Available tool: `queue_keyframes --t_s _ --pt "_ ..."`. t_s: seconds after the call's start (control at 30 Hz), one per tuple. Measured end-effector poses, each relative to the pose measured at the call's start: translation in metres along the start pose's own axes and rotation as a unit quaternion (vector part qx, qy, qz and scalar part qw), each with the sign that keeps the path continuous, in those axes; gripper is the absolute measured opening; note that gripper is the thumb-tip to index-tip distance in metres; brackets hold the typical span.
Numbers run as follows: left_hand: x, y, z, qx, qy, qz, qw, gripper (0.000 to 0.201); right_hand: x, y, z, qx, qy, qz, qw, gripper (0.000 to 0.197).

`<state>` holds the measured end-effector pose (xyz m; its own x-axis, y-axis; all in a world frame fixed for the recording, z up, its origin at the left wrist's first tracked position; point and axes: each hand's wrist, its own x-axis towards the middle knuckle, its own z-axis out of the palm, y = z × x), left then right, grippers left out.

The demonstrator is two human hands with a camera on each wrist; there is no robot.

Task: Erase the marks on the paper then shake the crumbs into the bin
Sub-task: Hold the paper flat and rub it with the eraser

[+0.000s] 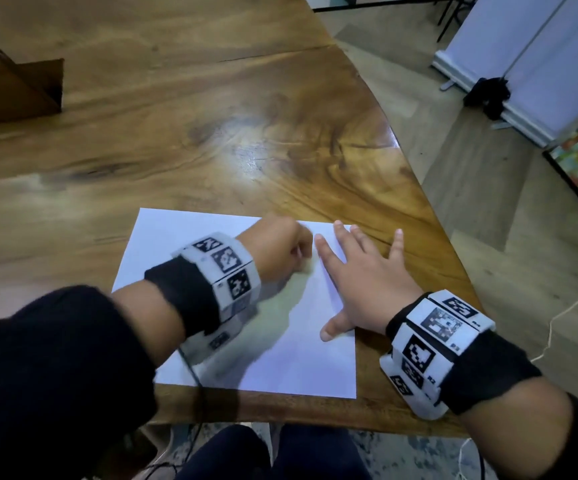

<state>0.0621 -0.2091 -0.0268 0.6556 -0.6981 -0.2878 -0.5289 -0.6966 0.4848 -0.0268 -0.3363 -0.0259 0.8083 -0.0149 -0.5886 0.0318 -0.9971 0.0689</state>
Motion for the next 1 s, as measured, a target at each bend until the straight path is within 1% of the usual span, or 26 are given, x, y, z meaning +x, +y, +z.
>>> queue_keyframes --t_s 0.07,0.13,0.17,0.2,0.23,0.3,0.33,0.37,0.43,0.5,0.6,0.67,0.8,0.87,0.97,1.0 --pt "0.015 0.005 -0.006 0.002 0.038 -0.023 0.999 0.015 0.0 0.002 0.001 0.001 0.006 0.001 1.0 0.132" --pt "0.015 0.006 -0.005 0.007 0.047 -0.015 0.999 0.01 -0.001 0.002 0.0 0.004 0.004 0.001 1.0 0.132" --pt "0.008 0.004 -0.001 0.006 0.036 0.0 0.999 0.005 -0.002 0.002 0.0 0.005 0.002 -0.001 1.0 0.132" --pt "-0.003 0.0 0.002 0.004 0.016 0.019 1.0 0.005 -0.001 0.002 0.0 0.007 0.002 -0.002 1.0 0.131" --pt "-0.014 -0.003 0.005 0.005 -0.017 0.035 0.999 0.005 -0.001 0.002 0.0 0.009 0.002 -0.003 1.0 0.131" --pt "-0.03 -0.01 0.007 0.004 -0.084 0.04 0.996 0.008 -0.002 0.002 0.0 0.014 0.002 -0.005 1.0 0.131" --pt "-0.034 -0.013 0.007 0.0 -0.097 0.036 0.995 0.008 -0.002 0.002 0.0 0.015 0.005 -0.008 1.0 0.131" --pt "-0.036 -0.016 0.005 -0.007 -0.092 0.03 0.995 0.009 -0.002 0.002 0.001 0.013 0.011 -0.015 1.0 0.131" --pt "-0.036 -0.021 0.003 -0.021 -0.056 0.007 0.998 0.011 -0.001 0.004 0.001 0.021 0.026 -0.045 0.998 0.131" --pt "-0.035 -0.024 0.003 -0.039 -0.017 -0.028 0.999 0.013 0.0 0.006 0.001 0.068 0.029 -0.072 0.995 0.133" --pt "-0.025 -0.023 -0.001 -0.059 0.053 -0.059 0.995 0.015 0.001 0.007 0.005 0.146 0.029 -0.077 0.986 0.136" --pt "-0.01 -0.017 -0.005 -0.057 0.079 -0.068 0.993 0.016 0.001 0.007 0.007 0.16 0.038 -0.077 0.983 0.138" --pt "0.013 -0.007 -0.004 -0.007 0.116 -0.059 0.991 0.014 0.002 0.007 0.007 0.144 0.044 -0.079 0.985 0.139" --pt "0.006 -0.009 0.001 -0.012 0.1 -0.04 0.994 0.011 0.002 0.007 0.008 0.122 0.05 -0.074 0.989 0.139" --pt "-0.013 -0.011 0.008 0.001 0.008 0.011 1.0 0.005 0.002 0.008 0.01 0.103 0.054 -0.062 0.991 0.138" --pt "-0.014 -0.01 0.008 0.002 -0.008 0.014 1.0 0.003 0.001 0.008 0.01 0.101 0.055 -0.06 0.992 0.138"
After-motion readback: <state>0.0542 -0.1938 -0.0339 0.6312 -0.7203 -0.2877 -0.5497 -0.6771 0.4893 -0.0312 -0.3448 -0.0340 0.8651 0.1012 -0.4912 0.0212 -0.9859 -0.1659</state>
